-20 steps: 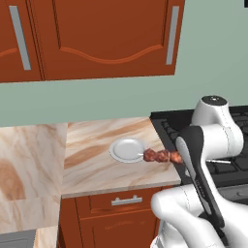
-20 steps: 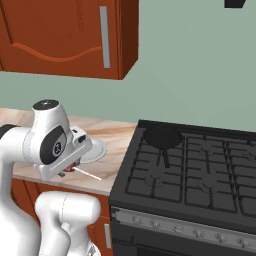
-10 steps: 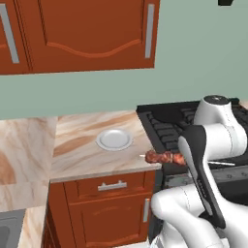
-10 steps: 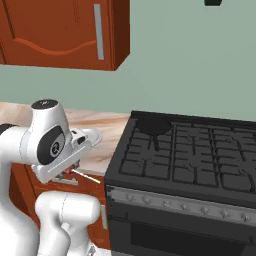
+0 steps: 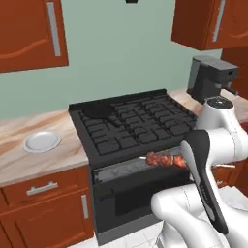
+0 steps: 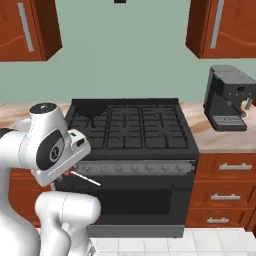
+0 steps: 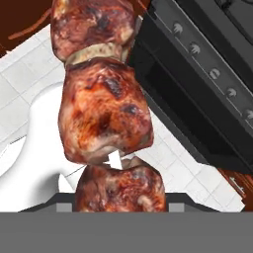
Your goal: Place the cold items (corn and squash) from the fridge in one tupperware on the dining counter. Place the warm items (hot dog and kebab skewer) in the stove area in another tupperware.
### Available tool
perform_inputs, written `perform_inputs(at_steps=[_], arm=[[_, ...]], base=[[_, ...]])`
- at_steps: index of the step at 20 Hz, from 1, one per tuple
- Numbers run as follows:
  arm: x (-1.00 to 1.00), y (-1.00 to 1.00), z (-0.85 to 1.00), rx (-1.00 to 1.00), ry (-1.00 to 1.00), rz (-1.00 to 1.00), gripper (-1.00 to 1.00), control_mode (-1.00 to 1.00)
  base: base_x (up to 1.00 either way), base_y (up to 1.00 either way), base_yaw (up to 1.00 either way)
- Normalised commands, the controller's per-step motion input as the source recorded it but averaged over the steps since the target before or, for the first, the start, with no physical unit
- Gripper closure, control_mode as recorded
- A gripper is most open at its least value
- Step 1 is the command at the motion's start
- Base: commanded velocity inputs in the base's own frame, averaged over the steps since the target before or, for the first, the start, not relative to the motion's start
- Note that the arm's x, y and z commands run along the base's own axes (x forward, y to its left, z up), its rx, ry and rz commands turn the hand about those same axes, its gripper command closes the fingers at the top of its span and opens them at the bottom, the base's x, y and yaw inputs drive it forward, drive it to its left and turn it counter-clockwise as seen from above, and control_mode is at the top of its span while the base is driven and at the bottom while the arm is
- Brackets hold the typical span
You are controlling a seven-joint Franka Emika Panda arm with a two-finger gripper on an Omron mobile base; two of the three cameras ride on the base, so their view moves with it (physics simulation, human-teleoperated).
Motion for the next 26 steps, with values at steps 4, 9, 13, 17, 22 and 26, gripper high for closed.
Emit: perform_inputs(at_steps=[4, 9, 13, 17, 22, 26], arm=[[0.0, 0.0, 0.0, 0.0, 0.0, 0.0, 1.0, 1.0], [0.0, 0.0, 0.0, 0.0, 0.0, 0.0, 1.0, 1.0], [0.0, 0.0, 0.0, 0.0, 0.0, 0.0, 1.0, 1.0], [0.0, 0.0, 0.0, 0.0, 0.0, 0.0, 1.0, 1.0], [0.0, 0.0, 0.0, 0.0, 0.0, 0.0, 1.0, 1.0], [0.0, 0.0, 0.0, 0.0, 0.0, 0.0, 1.0, 1.0]], base=[[0.0, -0.55, -0.86], [0.0, -0.33, -0.92], [0.0, -0.39, -0.86], [0.0, -0.58, -0.86], [0.0, -0.57, -0.87], [0.0, -0.59, -0.86]])
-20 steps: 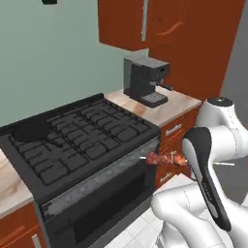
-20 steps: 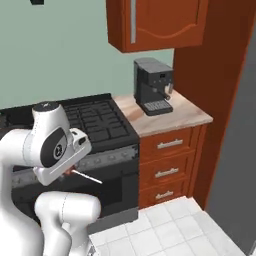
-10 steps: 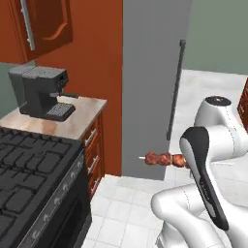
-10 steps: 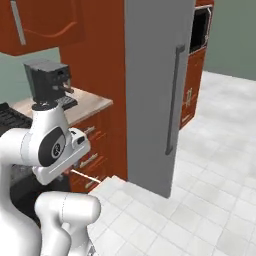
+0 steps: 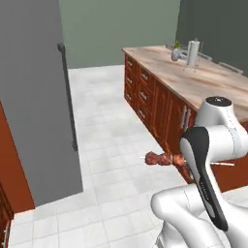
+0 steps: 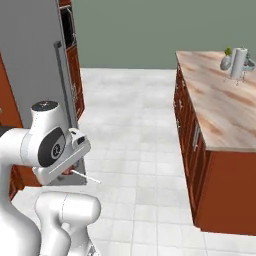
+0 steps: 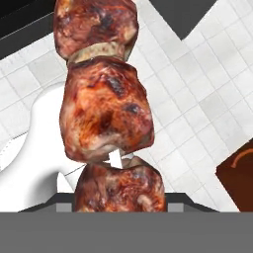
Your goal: Place the cold items (corn and squash) from the fridge in one tupperware on the dining counter. Place the warm items (hot dog and kebab skewer) in the stove area in another tupperware.
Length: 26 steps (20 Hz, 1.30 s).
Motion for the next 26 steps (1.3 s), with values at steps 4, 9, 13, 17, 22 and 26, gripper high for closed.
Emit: perform_inputs(at_steps=[4, 9, 13, 17, 22, 26], arm=[[0.0, 0.0, 0.0, 0.0, 0.0, 0.0, 1.0, 1.0], [0.0, 0.0, 0.0, 0.0, 0.0, 0.0, 1.0, 1.0], [0.0, 0.0, 0.0, 0.0, 0.0, 0.0, 1.0, 1.0], [0.0, 0.0, 0.0, 0.0, 0.0, 0.0, 1.0, 1.0], [0.0, 0.0, 0.0, 0.0, 0.0, 0.0, 1.0, 1.0], [0.0, 0.0, 0.0, 0.0, 0.0, 0.0, 1.0, 1.0]], base=[[0.0, -0.65, -0.84], [0.2, -0.92, -0.67], [0.93, -1.0, -0.21], [1.0, -1.0, -0.04], [1.0, -1.0, 0.0], [1.0, -1.0, 0.02]])
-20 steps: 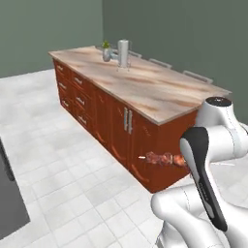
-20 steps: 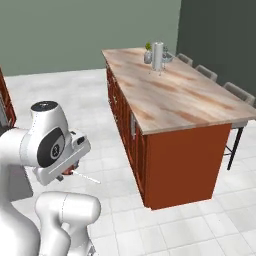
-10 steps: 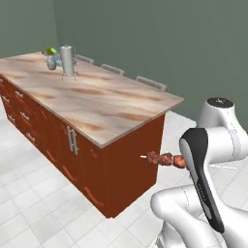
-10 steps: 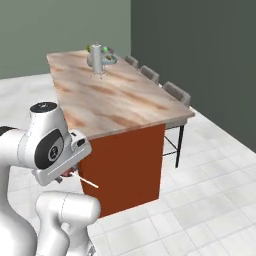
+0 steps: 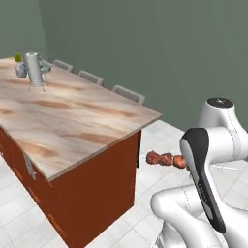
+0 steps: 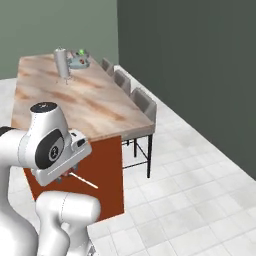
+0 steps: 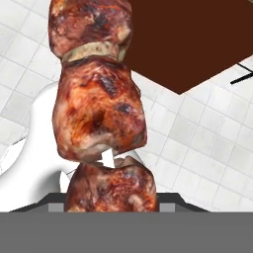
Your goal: Place the cold items (corn and squash) from the fridge in one tupperware on the dining counter. Place the warm items (hot dog and kebab skewer) in the stove area in another tupperware.
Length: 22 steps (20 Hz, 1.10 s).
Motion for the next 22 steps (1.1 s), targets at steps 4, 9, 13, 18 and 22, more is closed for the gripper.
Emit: perform_inputs(at_steps=[4, 9, 13, 18, 22], arm=[[0.0, 0.0, 0.0, 0.0, 0.0, 0.0, 1.0, 1.0], [0.0, 0.0, 0.0, 0.0, 0.0, 0.0, 1.0, 1.0], [0.0, 0.0, 0.0, 0.0, 0.0, 0.0, 1.0, 1.0], [0.0, 0.0, 0.0, 0.0, 0.0, 0.0, 1.0, 1.0], [0.0, 0.0, 0.0, 0.0, 0.0, 0.0, 1.0, 1.0]], base=[[0.9, -1.0, 0.27], [0.55, -0.85, 0.52], [0.28, -0.85, 0.5], [0.03, -1.0, 0.24], [0.78, -1.0, 0.29]])
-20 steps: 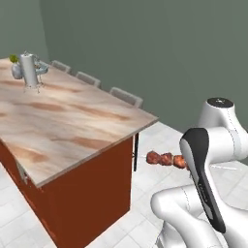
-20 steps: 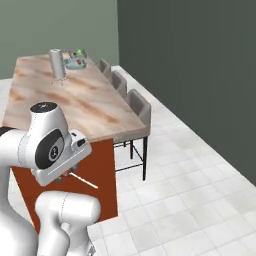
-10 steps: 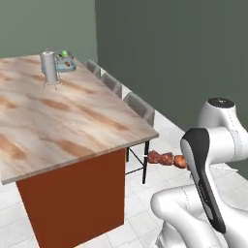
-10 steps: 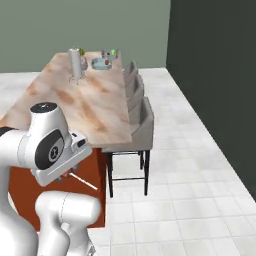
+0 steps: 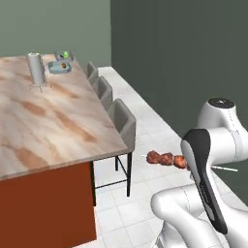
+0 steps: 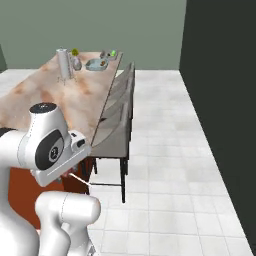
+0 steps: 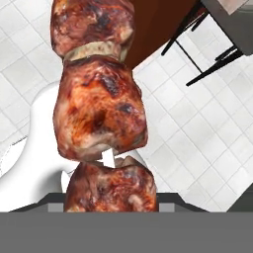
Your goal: Place the cold items (corn and squash) from the fridge in one tupperware on the dining counter. Place the warm items (hot dog and kebab skewer) in the stove area in another tupperware.
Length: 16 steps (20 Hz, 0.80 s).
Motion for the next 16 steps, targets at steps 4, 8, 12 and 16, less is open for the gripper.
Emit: perform_inputs(at_steps=[4, 8, 12, 16], arm=[[0.0, 0.0, 0.0, 0.0, 0.0, 0.0, 1.0, 1.0], [0.0, 0.0, 0.0, 0.0, 0.0, 0.0, 1.0, 1.0], [0.0, 0.0, 0.0, 0.0, 0.0, 0.0, 1.0, 1.0], [0.0, 0.0, 0.0, 0.0, 0.0, 0.0, 1.0, 1.0]], base=[[0.8, -0.97, 0.47], [0.74, -0.95, 0.55], [0.45, -1.0, 0.55], [0.24, -0.96, 0.62]])
